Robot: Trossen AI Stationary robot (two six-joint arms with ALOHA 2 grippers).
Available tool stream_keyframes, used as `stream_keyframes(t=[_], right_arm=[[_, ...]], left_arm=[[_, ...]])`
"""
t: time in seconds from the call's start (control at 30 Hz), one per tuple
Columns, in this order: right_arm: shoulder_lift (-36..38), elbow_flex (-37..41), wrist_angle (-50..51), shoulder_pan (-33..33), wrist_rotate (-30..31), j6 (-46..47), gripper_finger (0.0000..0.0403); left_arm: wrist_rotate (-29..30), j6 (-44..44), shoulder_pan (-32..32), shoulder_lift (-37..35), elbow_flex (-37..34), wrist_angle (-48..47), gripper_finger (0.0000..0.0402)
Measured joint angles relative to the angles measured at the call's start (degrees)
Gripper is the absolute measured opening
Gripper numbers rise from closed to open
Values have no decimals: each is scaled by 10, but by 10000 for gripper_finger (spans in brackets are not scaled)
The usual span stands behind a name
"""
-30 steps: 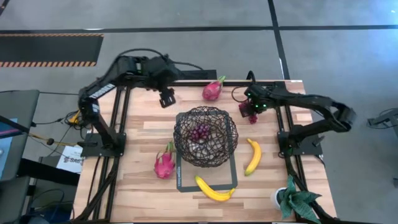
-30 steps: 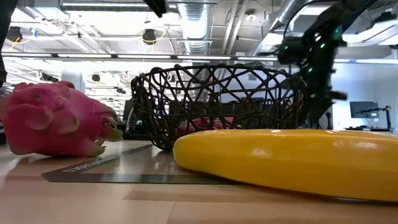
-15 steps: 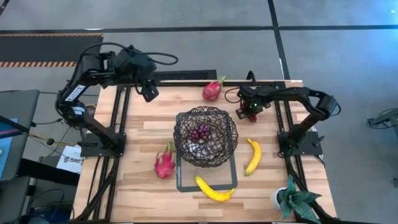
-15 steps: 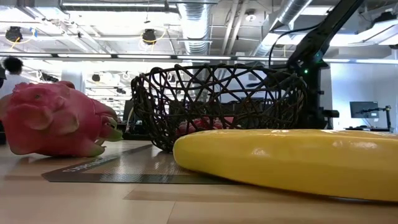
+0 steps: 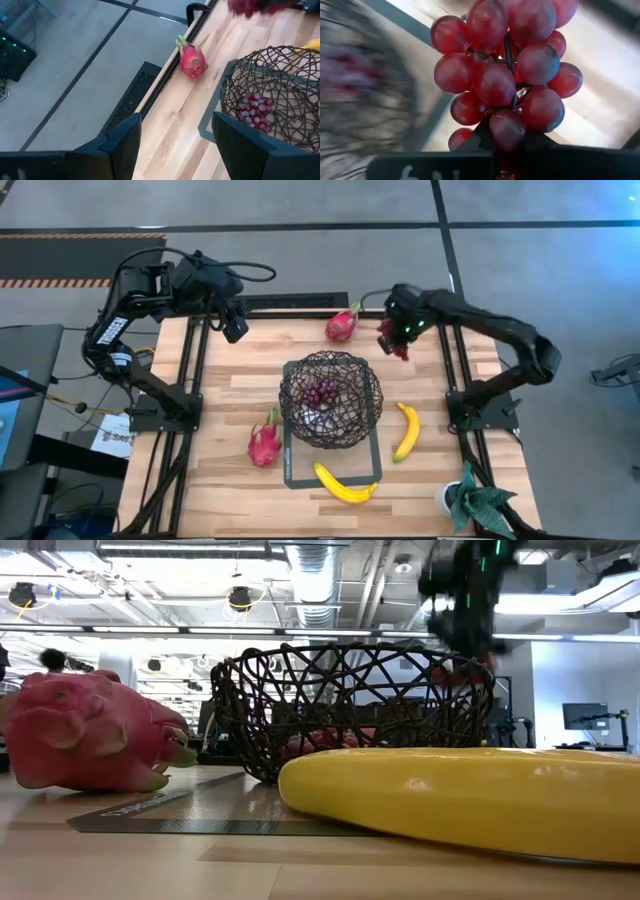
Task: Build produce basket
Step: Put the red grapes into the black wire basket
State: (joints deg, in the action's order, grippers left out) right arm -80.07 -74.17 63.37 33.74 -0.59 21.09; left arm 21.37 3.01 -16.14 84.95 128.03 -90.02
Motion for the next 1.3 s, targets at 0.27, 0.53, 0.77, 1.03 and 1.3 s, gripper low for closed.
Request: stream_keyframes(t=[0.27,0.53,0.77,1.03,1.3], right_arm=[[32,-226,-60,-152,4,-25,20],[-64,-239,-119,-270,4,-45,18],[-220,-239,-68,-265,5,-31,16],[-344,-239,-83,-238,-24,-25,16],[-400,-240,-95,-246,-41,-36,15]], left_arm=[[0,-5,0,0,0,0,229],[-12,-4,0,0,0,0,229],[-15,-21,0,0,0,0,229],[-15,-36,0,0,0,0,229],[-15,-37,0,0,0,0,229]])
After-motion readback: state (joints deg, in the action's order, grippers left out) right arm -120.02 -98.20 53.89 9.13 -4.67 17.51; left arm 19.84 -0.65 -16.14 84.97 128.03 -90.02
